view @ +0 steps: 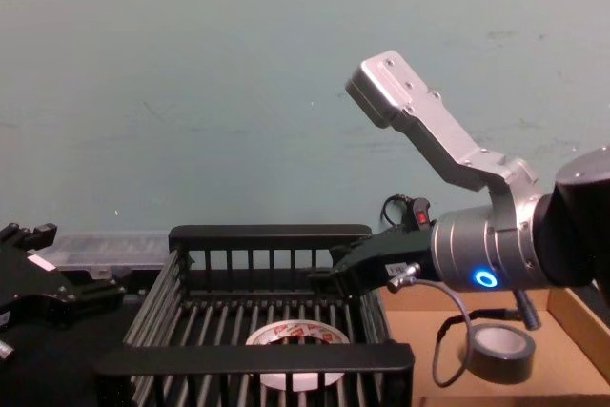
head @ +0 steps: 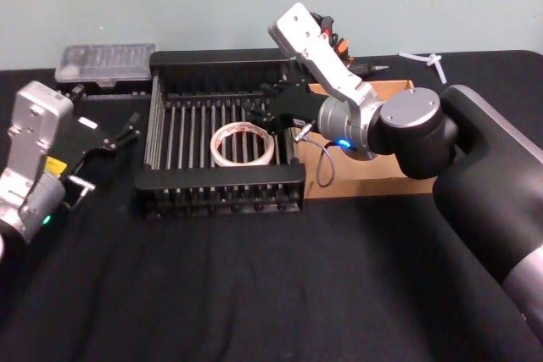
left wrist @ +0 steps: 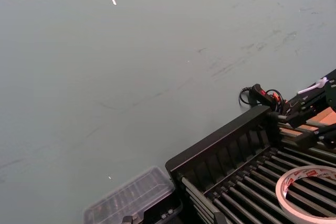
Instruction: Pick up the white tape and place it into the black box , Pick up the silver tape and place it into the brown box.
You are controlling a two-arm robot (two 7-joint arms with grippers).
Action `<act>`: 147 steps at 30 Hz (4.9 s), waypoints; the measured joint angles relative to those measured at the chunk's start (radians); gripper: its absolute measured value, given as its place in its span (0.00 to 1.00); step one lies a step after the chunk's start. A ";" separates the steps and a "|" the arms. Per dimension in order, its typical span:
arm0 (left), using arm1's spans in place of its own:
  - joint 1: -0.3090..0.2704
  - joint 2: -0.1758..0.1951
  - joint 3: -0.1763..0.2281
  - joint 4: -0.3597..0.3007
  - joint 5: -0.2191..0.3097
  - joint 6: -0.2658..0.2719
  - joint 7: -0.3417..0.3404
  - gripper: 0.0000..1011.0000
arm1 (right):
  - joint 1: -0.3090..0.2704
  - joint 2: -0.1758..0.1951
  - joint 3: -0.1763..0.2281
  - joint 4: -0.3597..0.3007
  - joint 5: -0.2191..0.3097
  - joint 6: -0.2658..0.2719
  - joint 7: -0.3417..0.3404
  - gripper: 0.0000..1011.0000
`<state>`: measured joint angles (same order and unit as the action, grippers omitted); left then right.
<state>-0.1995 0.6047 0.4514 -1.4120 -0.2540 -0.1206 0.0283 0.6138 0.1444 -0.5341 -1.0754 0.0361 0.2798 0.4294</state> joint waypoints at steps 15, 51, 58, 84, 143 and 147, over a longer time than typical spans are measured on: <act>0.000 0.000 0.000 0.000 0.000 0.000 0.000 0.99 | 0.000 0.000 0.000 0.000 0.001 0.000 0.000 0.90; 0.000 0.000 0.000 0.000 0.000 0.000 0.000 0.99 | -0.302 0.173 0.164 -0.490 -0.024 0.025 -0.142 0.99; 0.000 0.000 0.000 0.000 0.000 0.000 0.000 0.99 | -0.377 0.191 0.212 -0.537 -0.048 0.022 -0.184 0.99; 0.000 0.000 0.000 0.000 0.000 0.000 0.000 0.99 | -0.449 0.170 0.264 -0.485 -0.145 -0.025 -0.255 0.99; 0.000 0.000 0.000 0.000 0.000 0.000 0.000 0.99 | -0.447 0.173 0.260 -0.490 -0.138 -0.023 -0.253 0.99; 0.000 0.000 0.000 0.000 0.000 0.000 0.000 0.99 | -0.447 0.174 0.260 -0.490 -0.138 -0.023 -0.252 0.99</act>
<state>-0.1995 0.6047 0.4514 -1.4120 -0.2539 -0.1205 0.0283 0.1670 0.3180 -0.2743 -1.5651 -0.1021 0.2567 0.1769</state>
